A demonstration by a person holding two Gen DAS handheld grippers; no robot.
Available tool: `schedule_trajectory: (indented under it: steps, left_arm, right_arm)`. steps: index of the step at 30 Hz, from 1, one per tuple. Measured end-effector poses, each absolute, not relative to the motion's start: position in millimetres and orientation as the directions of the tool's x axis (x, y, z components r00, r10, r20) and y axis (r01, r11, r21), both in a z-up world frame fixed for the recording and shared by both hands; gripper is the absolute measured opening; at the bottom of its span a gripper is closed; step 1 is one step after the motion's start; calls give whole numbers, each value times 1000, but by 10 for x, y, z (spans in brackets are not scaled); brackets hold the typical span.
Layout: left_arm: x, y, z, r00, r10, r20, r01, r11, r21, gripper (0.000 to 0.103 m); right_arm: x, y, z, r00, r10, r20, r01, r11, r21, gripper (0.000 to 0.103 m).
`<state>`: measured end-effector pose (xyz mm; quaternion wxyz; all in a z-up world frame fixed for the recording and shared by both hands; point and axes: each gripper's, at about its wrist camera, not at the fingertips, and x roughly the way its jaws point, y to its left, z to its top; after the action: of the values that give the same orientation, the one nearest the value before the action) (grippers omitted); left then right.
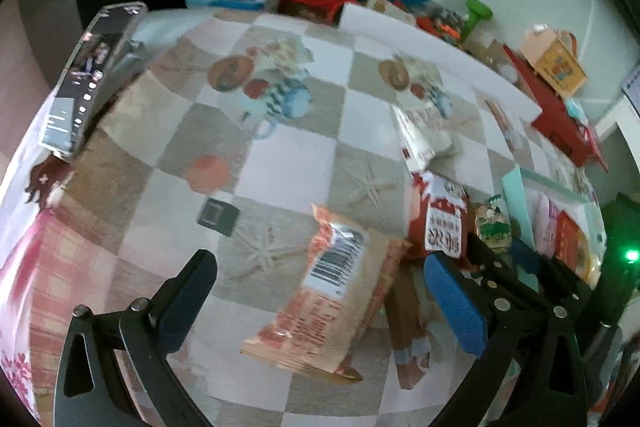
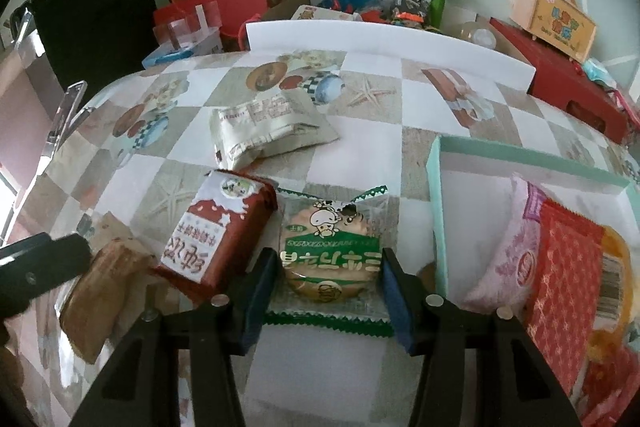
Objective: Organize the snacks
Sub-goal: 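Close left tool on bread pack while right tool closes on green cake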
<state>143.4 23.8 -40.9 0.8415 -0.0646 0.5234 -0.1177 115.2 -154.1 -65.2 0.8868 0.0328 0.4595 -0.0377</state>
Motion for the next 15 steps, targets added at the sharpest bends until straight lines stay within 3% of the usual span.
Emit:
schedule_trajectory:
  steps: [6,7,11,15]
  left_arm:
    - [1408,155,-561,392,-240,-888,134,970,-203,99]
    - [1404,156,-580,388,-240,-890,134,970,-204,91]
    - [1396,135,-589,394,-230,-890,141,972,-189,76]
    - [1384,103,-580,401,-231,-887,158,971,-181,54]
  right_arm:
    - [1006,-1510,-648,547,-30,-836,92,995,24,54]
    - [977,-1507,-647,542,-28,-840,94,995,28,54]
    - [888,-1481,-644,527,-25,-850,88,996,26,54]
    - [827,-1462,-643,513,-4,-858,79,996,42,54]
